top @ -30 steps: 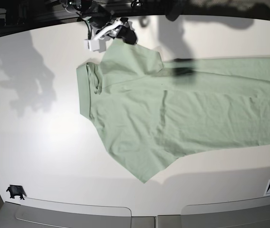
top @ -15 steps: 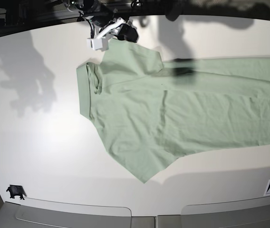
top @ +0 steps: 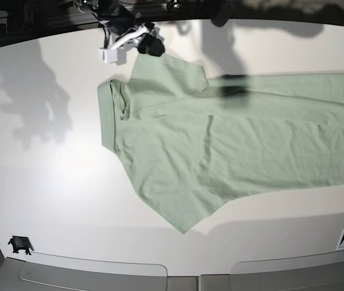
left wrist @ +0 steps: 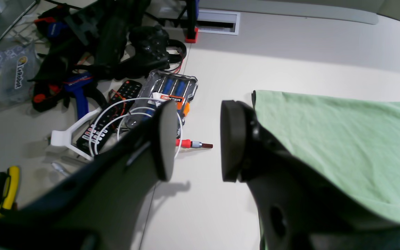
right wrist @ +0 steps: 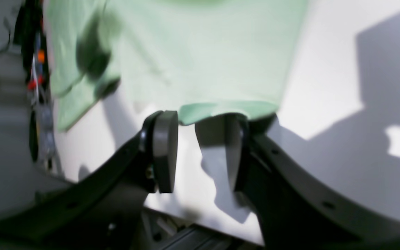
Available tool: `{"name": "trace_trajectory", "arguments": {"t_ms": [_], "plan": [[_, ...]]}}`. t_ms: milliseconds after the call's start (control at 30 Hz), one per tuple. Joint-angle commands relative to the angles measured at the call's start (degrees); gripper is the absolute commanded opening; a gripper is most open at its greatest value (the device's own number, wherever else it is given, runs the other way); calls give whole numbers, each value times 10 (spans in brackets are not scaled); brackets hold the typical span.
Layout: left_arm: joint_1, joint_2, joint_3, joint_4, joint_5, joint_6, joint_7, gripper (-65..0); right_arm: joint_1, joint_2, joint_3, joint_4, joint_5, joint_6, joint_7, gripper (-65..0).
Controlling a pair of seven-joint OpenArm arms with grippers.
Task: Fold the T-shirt properly
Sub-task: 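Release the shirt and reposition the right gripper over the sleeve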
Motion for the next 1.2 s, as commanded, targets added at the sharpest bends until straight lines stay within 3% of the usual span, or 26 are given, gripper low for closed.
{"name": "trace_trajectory", "arguments": {"t_ms": [0, 233, 1167], "plan": [[-5, -21, -7, 8, -11, 0, -14, -456, -5, 2, 13, 6, 5, -4, 0, -435], [-5, -21, -7, 8, -11, 0, -14, -456, -5, 2, 52, 6, 20, -3, 1, -435], [-5, -21, -6, 8, -11, 0, -16, -456, 23, 2, 28, 6, 35, -2, 9, -435]]}}
